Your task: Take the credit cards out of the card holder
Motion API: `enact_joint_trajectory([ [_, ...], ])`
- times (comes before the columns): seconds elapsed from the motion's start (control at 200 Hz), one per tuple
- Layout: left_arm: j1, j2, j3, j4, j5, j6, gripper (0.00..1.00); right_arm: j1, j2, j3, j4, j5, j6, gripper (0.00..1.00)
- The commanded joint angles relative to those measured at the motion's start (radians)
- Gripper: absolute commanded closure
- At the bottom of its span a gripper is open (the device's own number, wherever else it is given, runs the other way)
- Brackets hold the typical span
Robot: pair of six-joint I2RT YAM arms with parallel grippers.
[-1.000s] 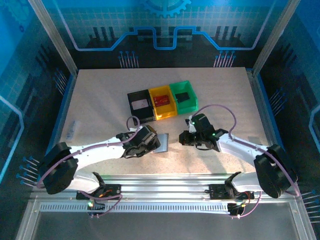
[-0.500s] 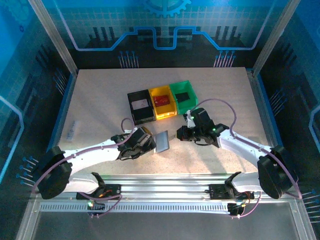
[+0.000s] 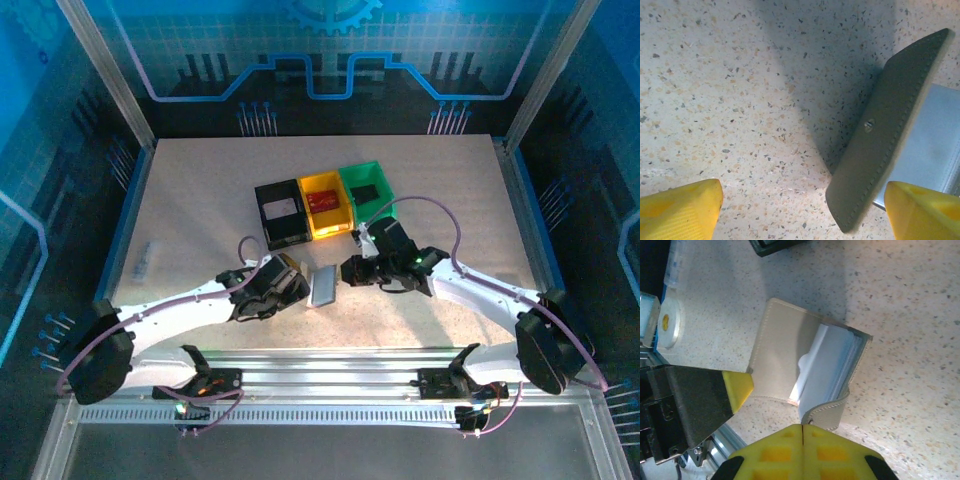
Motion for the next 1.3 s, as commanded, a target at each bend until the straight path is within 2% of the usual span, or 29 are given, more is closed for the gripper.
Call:
enact_joint_trajectory([
  [0.0, 0.007, -0.036, -0.006, -0.054, -0.03, 0.013, 0.15, 0.019, 0.008, 0.043, 0.007, -0.02, 0.017, 1.0],
  [0.34, 0.007, -0.067, -0.052, -0.042, -0.022, -0.004, 0.13, 0.039, 0.031, 0.063, 0.026, -0.023, 0.031, 1.0],
  [0.64, 0.012, -0.11, -0.043, -0.061, -0.037, 0.001, 0.12, 0.048, 0.049, 0.075, 0.071, -0.085, 0.051, 1.0],
  [0.906, 0.014, -0.124, -0.041, -0.061, -0.03, -0.002, 0.12, 0.075, 0.06, 0.108, 0.076, -0.075, 0.056, 1.0],
  [1.076, 0.014, -0.122, -0.059, -0.044, -0.019, -0.007, 0.11, 0.07, 0.074, 0.086, 0.092, -0.063, 0.052, 1.0],
  [1.296, 0.014, -0.115, -0.072, -0.03, -0.016, -0.008, 0.11, 0.035, 0.052, -0.03, 0.144, -0.056, 0.08, 1.0],
])
